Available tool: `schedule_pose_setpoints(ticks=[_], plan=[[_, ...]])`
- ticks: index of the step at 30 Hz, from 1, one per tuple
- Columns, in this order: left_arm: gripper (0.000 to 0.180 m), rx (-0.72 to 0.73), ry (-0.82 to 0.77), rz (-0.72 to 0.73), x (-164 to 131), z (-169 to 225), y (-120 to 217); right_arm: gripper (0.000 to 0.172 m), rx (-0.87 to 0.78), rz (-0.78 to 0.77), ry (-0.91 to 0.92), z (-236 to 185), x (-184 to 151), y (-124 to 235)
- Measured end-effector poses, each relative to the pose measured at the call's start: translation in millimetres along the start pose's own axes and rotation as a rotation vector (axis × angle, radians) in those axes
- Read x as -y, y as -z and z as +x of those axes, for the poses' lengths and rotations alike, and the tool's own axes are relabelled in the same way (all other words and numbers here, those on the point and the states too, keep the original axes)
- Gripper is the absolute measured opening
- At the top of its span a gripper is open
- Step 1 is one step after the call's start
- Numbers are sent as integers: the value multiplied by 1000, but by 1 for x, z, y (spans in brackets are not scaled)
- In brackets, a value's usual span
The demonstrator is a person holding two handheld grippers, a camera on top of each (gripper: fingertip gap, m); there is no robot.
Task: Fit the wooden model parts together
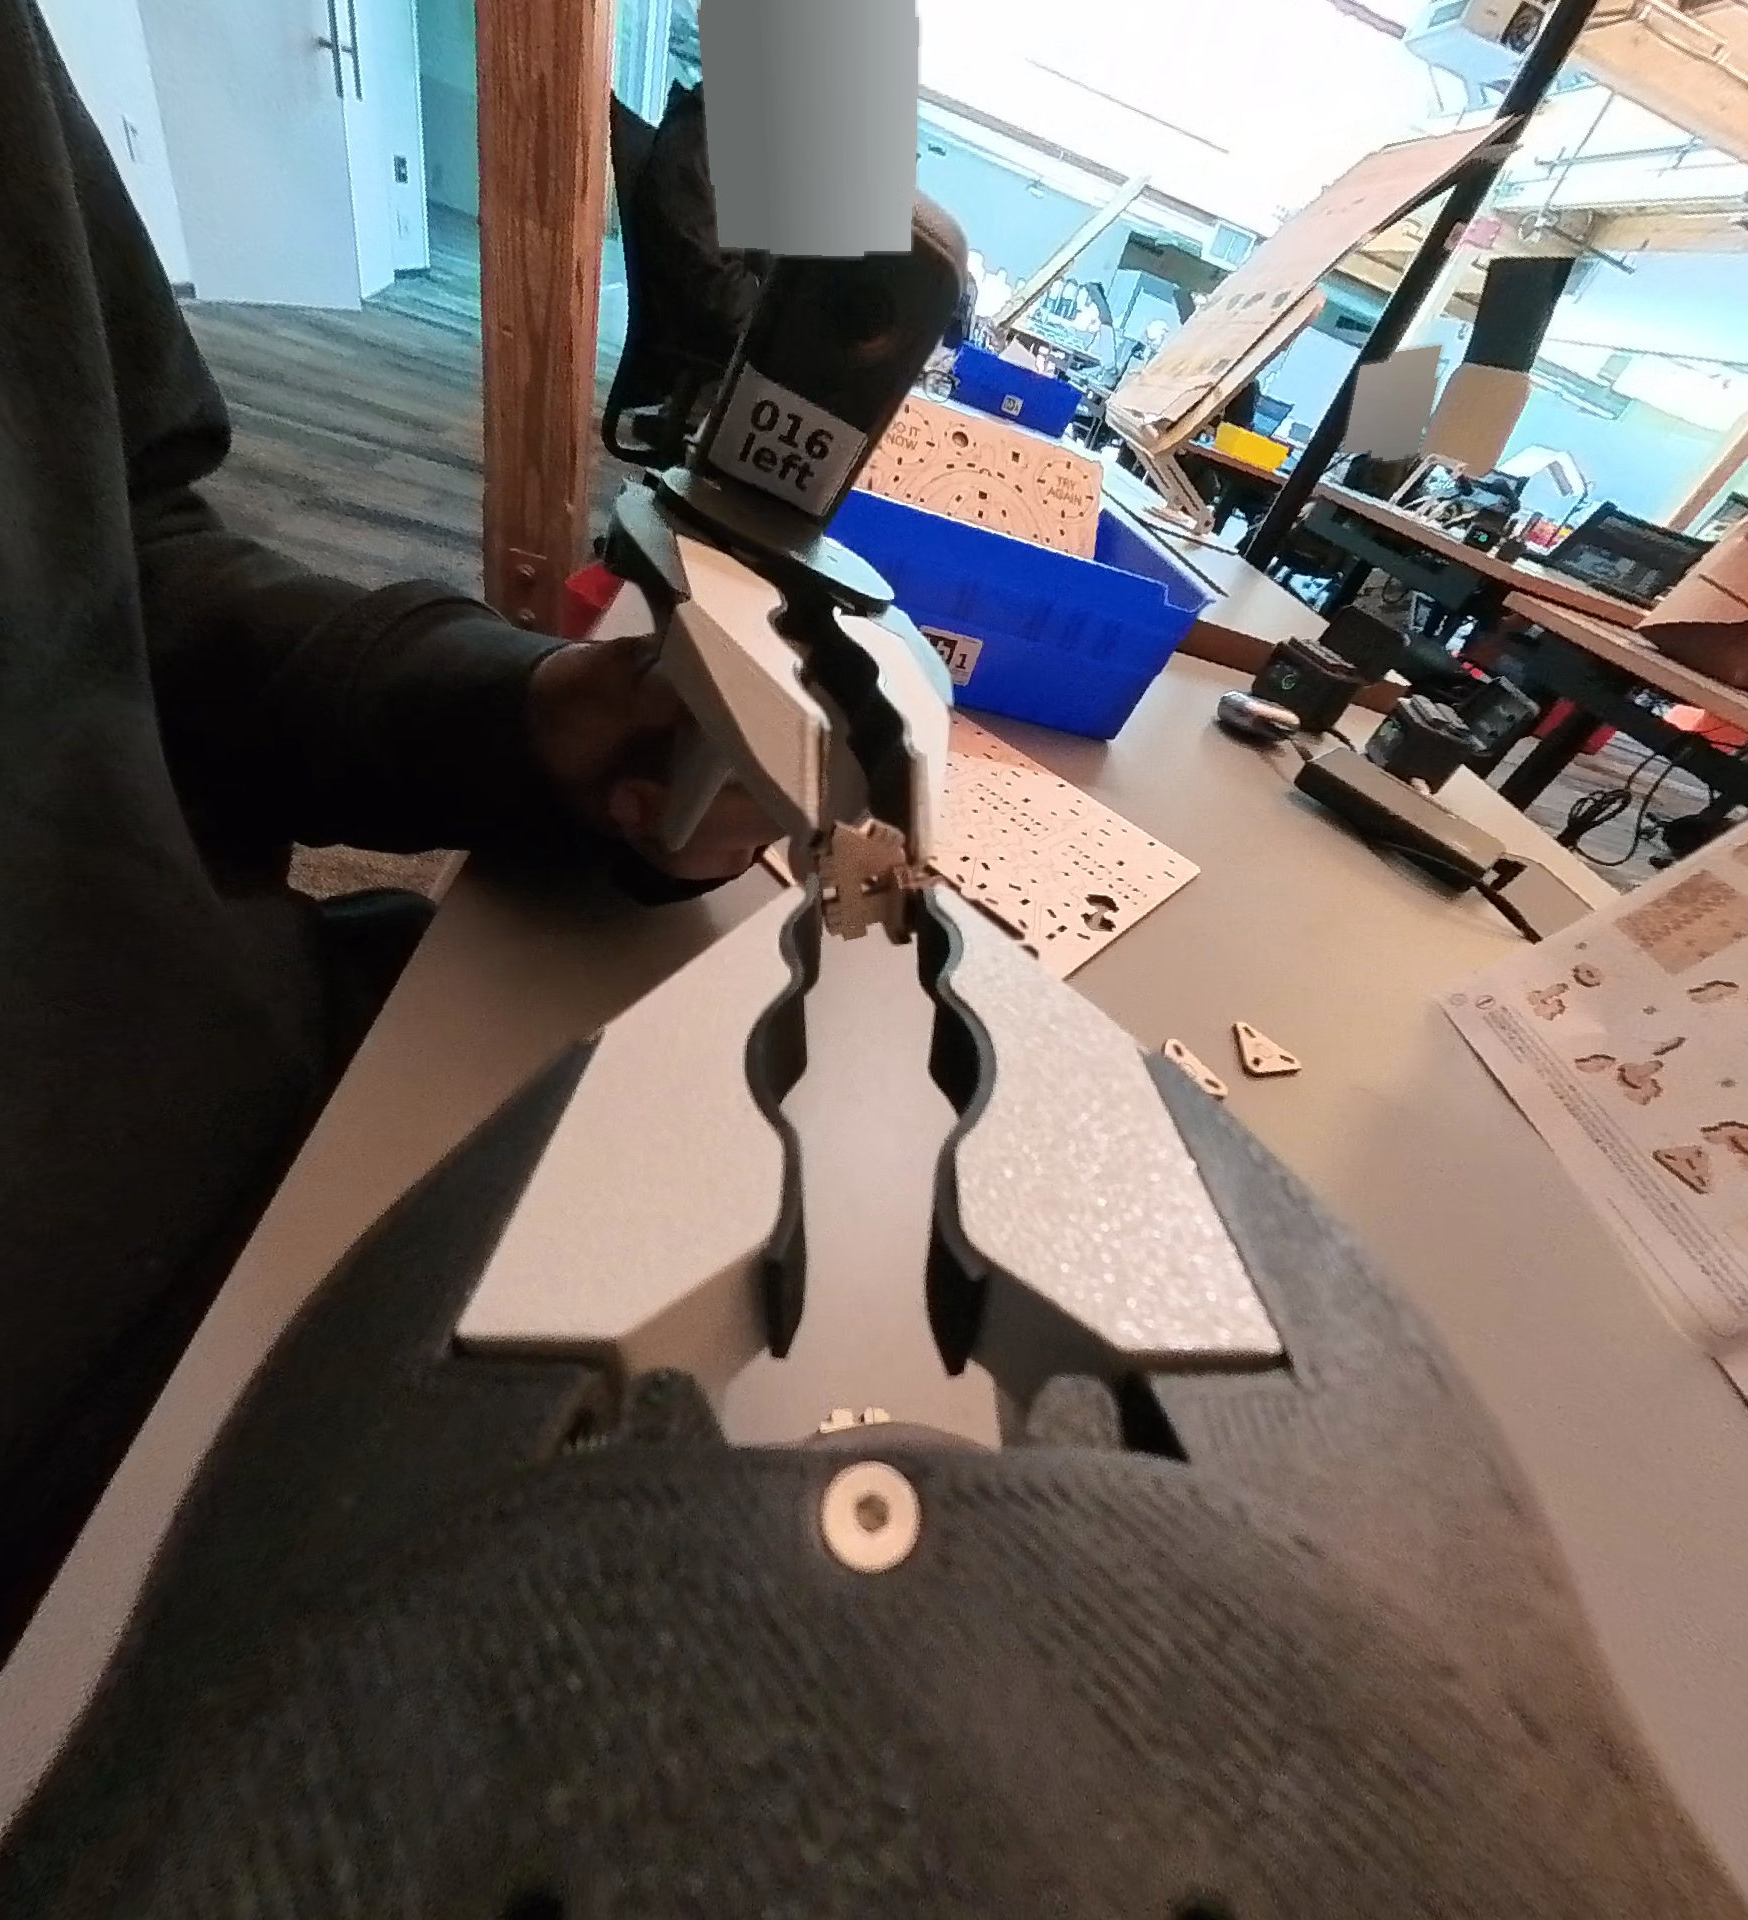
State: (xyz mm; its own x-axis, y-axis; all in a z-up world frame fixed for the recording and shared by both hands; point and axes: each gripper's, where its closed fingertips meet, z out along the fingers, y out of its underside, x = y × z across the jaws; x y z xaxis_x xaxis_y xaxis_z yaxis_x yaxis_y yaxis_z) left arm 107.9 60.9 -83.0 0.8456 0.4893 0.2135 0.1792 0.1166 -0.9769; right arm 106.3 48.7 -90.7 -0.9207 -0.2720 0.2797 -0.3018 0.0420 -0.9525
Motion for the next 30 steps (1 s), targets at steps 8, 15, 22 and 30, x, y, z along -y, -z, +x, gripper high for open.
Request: schedule_pose_setpoints(ticks=[8, 15, 22, 30], plan=[[27, 1, 1, -24, -5, -1, -1, 16, -38, -51, 42, 3, -8, -3], [14, 52, -34, -48, -8, -6, -2, 16, -33, -69, 49, 0, -10, -6], [14, 66, -57, -66, -8, -5, -3, 16, -35, -70, 56, 0, -9, -5], [14, 59, -67, -49, -5, -4, -2, 15, -19, -54, 33, 0, -5, -5]])
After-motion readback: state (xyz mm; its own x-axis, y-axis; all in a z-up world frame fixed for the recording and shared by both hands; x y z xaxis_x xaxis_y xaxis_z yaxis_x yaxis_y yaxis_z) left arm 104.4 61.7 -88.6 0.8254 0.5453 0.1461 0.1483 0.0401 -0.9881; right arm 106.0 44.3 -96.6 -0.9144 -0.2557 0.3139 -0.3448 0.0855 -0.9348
